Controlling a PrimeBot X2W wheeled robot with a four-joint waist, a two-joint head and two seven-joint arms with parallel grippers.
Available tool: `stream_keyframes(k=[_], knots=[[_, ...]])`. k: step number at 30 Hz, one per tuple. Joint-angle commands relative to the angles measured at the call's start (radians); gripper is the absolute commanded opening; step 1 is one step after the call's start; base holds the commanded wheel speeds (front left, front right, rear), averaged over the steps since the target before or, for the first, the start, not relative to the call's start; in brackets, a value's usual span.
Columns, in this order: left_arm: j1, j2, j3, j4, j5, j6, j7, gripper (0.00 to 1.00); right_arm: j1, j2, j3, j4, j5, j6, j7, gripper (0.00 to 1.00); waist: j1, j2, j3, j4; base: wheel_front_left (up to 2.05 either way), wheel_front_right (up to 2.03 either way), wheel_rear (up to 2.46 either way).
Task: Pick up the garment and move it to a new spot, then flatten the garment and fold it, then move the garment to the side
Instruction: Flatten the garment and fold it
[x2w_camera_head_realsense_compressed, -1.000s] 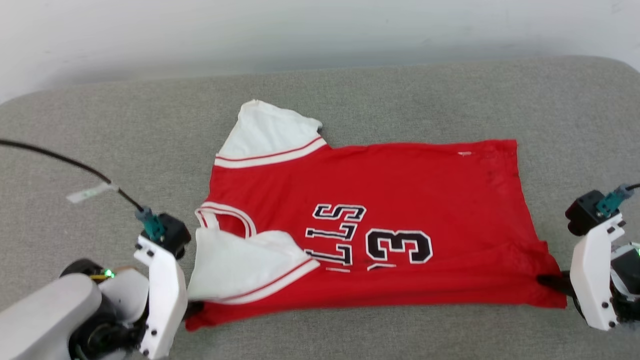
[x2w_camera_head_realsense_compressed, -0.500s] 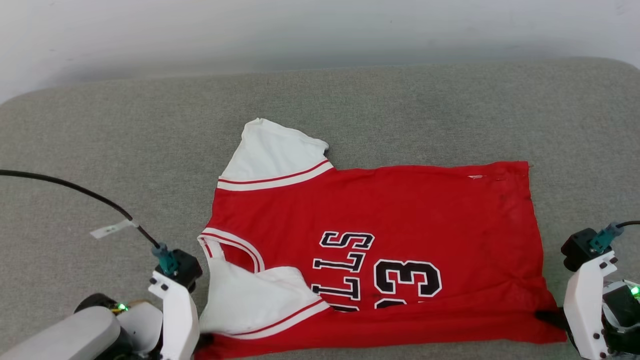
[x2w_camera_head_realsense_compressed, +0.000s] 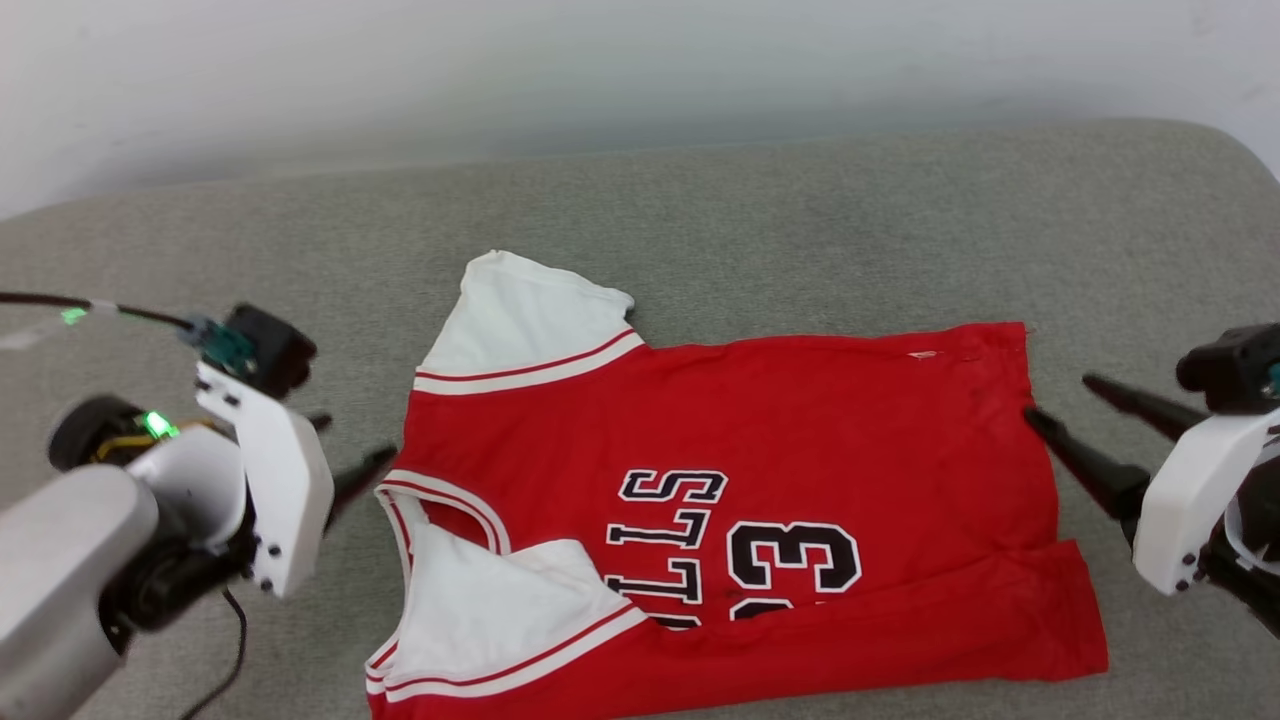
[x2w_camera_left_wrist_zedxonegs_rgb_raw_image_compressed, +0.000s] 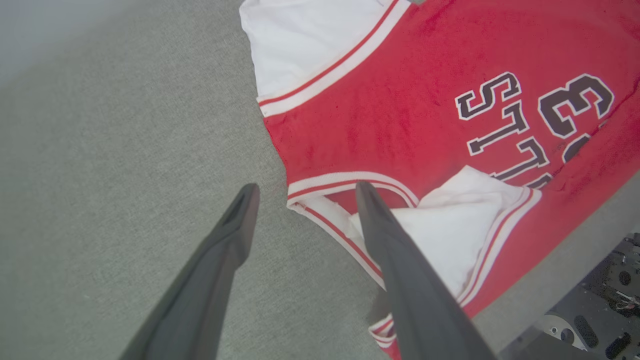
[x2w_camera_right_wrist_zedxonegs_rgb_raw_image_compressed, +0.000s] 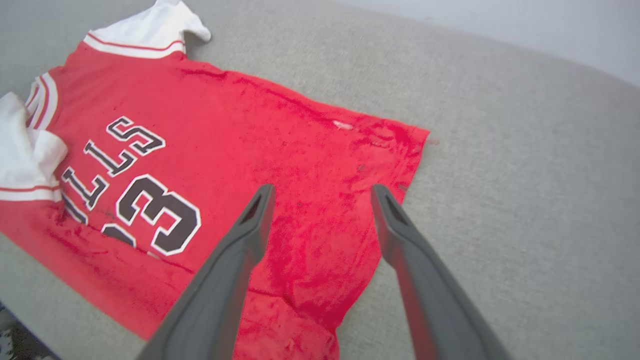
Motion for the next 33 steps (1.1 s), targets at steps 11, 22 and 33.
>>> stream_keyframes(k=[11, 22, 33], knots=[[-0.21, -0.07, 0.072, 0.132, 0.088, 0.005, -0.06, 1.0, 0.104, 0.218, -0.368, -0.055, -0.359, -0.001, -0.403, 1.0, 0.0, -0.0001, 0.092, -0.082, 0.0, 0.0, 0.0], [-0.47, -0.153, 0.087, 0.297, 0.057, -0.034, 0.163, 1.0, 0.27, 0.446, -0.581, -0.264, -0.596, -0.001, -0.452, 1.0, 0.0, -0.0001, 0.256, -0.135, 0.0, 0.0, 0.0], [-0.676, -0.165, 0.04, 0.412, 0.045, -0.043, 0.492, 1.0, 0.208, 0.484, -0.544, -0.333, -0.629, -0.001, -0.452, 1.0, 0.0, -0.0001, 0.414, -0.2, 0.0, 0.0, 0.0]])
